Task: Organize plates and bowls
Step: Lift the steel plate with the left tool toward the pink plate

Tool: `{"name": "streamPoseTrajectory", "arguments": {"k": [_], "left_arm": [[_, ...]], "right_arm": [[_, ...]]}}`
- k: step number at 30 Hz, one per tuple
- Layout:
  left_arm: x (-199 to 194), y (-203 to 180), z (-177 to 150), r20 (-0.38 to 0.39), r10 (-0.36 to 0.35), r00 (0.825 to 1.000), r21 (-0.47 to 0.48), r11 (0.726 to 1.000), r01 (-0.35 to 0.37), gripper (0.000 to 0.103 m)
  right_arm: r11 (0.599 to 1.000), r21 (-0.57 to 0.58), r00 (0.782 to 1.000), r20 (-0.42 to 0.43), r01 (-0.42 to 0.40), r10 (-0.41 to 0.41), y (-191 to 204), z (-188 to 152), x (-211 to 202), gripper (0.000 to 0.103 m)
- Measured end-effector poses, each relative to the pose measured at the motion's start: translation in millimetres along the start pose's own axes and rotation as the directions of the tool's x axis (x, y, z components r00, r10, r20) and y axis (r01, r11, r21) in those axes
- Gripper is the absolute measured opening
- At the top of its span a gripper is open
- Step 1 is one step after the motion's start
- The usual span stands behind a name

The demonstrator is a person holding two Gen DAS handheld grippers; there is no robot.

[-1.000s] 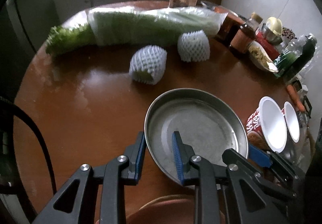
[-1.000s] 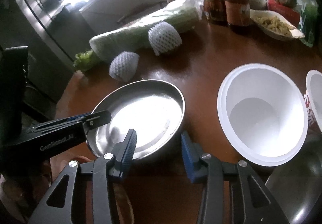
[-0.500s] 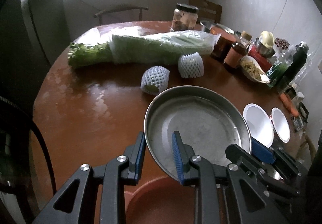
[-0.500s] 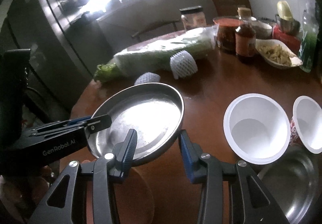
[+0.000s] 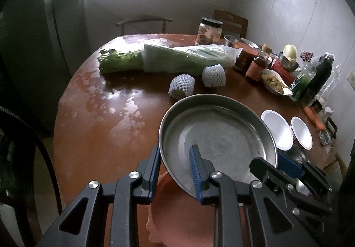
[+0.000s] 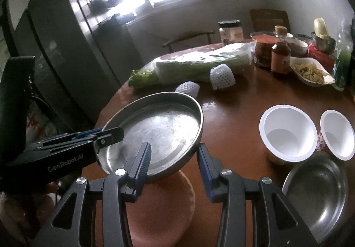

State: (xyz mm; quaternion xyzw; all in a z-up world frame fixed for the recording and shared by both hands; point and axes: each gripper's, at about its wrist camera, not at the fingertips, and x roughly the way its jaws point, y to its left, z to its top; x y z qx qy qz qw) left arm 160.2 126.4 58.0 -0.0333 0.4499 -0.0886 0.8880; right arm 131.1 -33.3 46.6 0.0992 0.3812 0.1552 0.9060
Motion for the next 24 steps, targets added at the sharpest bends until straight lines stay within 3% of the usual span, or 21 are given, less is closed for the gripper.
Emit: {"name": "streamPoseTrajectory", "arguments": {"k": [24], "left_arm": [[-31,10,-75,0.023,0.037,0.999,-0.048,0.998,-0.036,0.027]], "right_arm": [[0.995,-0.094,0.999,-0.010,-0.036,0.036,29,-50,-33,0.044]]}}
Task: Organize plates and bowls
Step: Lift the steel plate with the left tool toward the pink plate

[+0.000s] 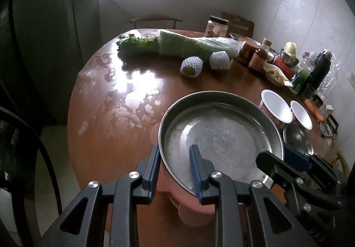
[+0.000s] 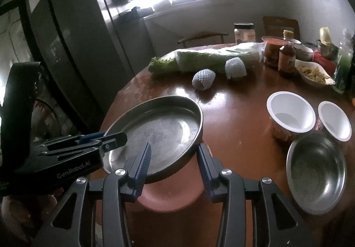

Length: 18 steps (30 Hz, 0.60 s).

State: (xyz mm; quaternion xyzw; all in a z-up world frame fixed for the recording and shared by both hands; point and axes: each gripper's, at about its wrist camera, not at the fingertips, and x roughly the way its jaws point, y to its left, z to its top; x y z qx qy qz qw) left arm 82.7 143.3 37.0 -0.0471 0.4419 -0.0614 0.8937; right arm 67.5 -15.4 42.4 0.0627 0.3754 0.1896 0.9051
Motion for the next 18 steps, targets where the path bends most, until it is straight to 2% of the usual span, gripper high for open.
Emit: {"name": "streamPoseTrajectory", "arguments": {"k": [10,18], "left_arm": [[1,0,-29,0.010,0.013,1.000,-0.019,1.000,-0.013,0.027],[1,0,-40,0.009,0.026,1.000,-0.024,0.999,-0.026,0.027]], "right_arm": [[0.999,-0.052,0.999,-0.036,0.008,-0.010,5,-23,2,0.044],[0.998,-0.069,0.999,-0.044,-0.008,0.005,6,-32,-1,0.044]]}}
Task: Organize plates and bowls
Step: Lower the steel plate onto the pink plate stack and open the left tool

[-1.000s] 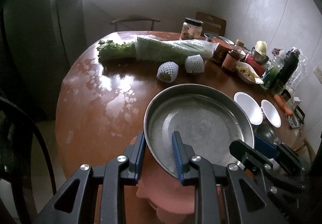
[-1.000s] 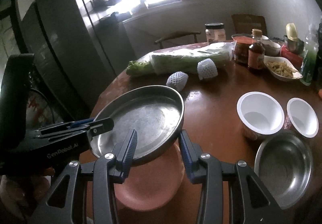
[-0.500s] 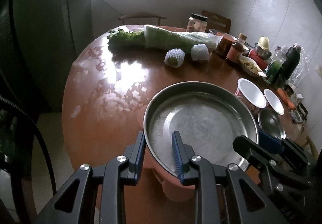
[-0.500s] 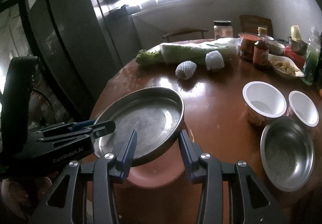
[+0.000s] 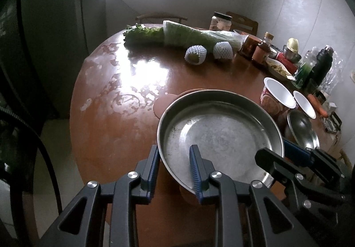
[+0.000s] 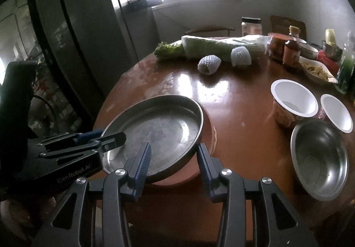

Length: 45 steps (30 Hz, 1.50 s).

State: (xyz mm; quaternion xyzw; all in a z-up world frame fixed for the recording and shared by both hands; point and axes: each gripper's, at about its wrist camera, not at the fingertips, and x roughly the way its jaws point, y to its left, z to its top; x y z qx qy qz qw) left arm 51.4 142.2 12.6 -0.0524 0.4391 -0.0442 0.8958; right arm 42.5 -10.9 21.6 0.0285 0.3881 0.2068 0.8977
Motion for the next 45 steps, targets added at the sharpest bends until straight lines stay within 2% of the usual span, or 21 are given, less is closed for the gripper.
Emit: {"name": "streamPoseTrajectory", "arguments": {"k": [22,45], "left_arm": [[20,-4,-2,-0.007,0.024,1.000,-0.019,1.000,-0.024,0.027],[33,1,3,0.005,0.012,1.000,-0.046,0.999,-0.012,0.027]], "right_arm": [[1.000,-0.003,1.000,-0.028,-0.007,0.007,-7,-11,13,0.044],[0.999,-0.037,0.999,0.002,0.035,-0.035,-8,-7,33,0.044]]}}
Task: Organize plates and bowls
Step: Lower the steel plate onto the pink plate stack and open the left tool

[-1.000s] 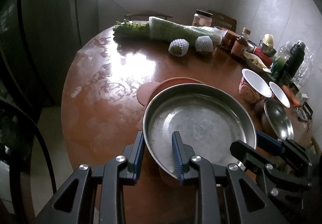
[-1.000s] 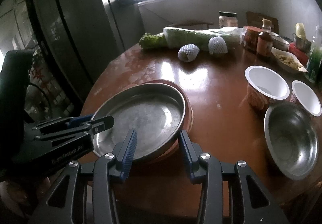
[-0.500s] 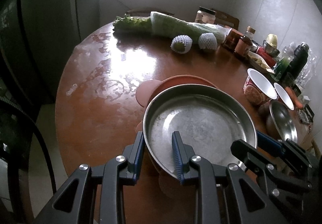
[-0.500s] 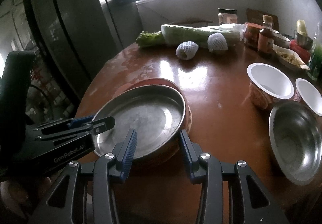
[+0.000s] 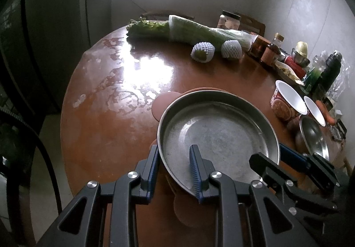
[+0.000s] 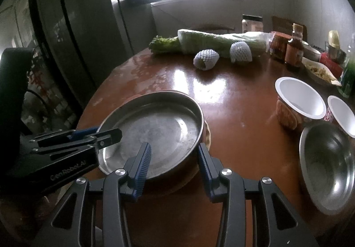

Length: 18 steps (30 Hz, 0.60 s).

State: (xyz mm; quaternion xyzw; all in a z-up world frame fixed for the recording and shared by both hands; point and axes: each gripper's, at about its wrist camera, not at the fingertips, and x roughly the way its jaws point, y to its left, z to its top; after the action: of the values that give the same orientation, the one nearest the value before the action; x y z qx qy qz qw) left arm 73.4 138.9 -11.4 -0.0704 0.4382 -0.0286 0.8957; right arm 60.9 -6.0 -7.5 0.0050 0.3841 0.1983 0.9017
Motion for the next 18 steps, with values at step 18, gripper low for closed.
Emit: {"name": "streamPoseTrajectory", "arguments": {"k": [18], "left_arm": [[-6.5,4.8,-2.1,0.009,0.000,1.000,-0.014,1.000,0.000,0.028]], "right_arm": [[1.000,-0.021,1.000,0.001,0.016,-0.016,0.5,-0.4,4.7,0.046]]}}
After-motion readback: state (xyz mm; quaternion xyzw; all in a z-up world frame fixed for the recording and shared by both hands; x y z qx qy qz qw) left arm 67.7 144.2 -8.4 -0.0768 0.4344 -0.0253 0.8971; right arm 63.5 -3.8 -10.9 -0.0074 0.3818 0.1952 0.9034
